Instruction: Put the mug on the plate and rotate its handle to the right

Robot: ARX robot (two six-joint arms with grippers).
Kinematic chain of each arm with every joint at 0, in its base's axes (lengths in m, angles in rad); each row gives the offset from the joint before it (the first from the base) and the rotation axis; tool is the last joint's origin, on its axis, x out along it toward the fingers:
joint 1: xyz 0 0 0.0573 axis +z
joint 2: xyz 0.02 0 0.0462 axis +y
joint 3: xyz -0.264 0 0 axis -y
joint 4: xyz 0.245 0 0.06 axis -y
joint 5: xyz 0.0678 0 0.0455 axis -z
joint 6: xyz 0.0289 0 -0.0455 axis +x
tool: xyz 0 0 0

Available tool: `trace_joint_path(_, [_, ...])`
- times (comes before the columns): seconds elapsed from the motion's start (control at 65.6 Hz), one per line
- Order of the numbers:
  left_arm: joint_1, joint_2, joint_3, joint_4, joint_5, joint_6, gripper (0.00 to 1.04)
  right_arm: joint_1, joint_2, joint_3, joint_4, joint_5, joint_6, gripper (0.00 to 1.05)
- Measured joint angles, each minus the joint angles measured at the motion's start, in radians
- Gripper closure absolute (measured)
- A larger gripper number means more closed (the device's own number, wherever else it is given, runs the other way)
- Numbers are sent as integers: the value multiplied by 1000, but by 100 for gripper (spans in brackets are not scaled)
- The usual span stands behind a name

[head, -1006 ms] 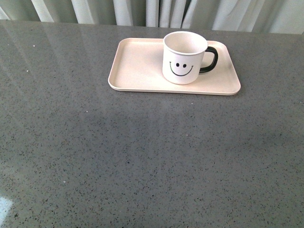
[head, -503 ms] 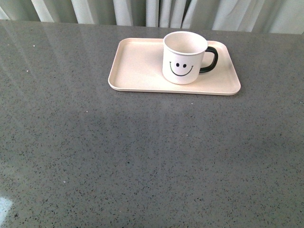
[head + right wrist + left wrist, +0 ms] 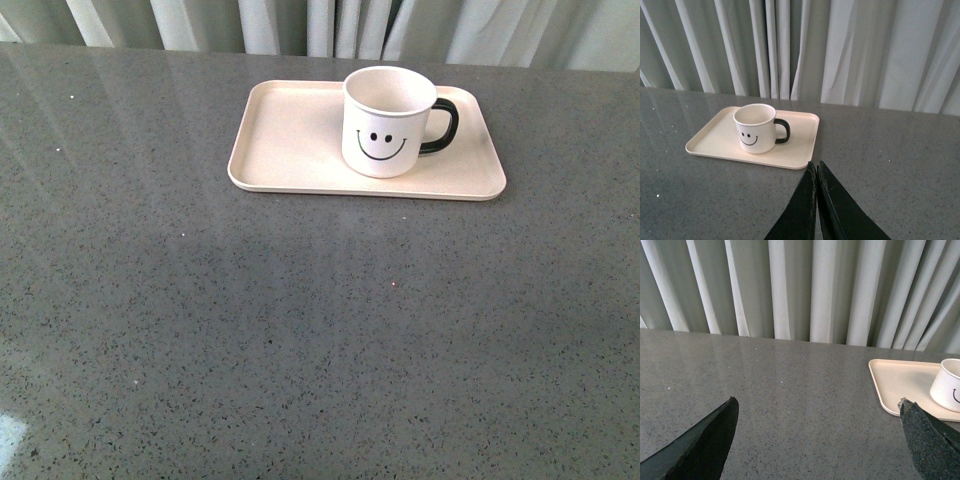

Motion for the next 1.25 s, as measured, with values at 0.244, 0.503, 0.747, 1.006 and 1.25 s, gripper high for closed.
trace_joint_path(0.244, [0, 0, 0, 0, 0, 0, 9, 0, -2, 0, 0, 0, 0, 78])
trace_joint_path(0.503, [0, 0, 0, 0, 0, 0, 9, 0, -2, 0, 0, 0, 0, 29])
trace_joint_path(0.747, [0, 0, 0, 0, 0, 0, 9, 0, -2, 0, 0, 0, 0, 9])
trace_joint_path(1.006, [0, 0, 0, 0, 0, 0, 9, 0, -2, 0, 0, 0, 0, 9])
trace_joint_path(1.25, [0, 0, 0, 0, 0, 0, 9, 0, -2, 0, 0, 0, 0, 9])
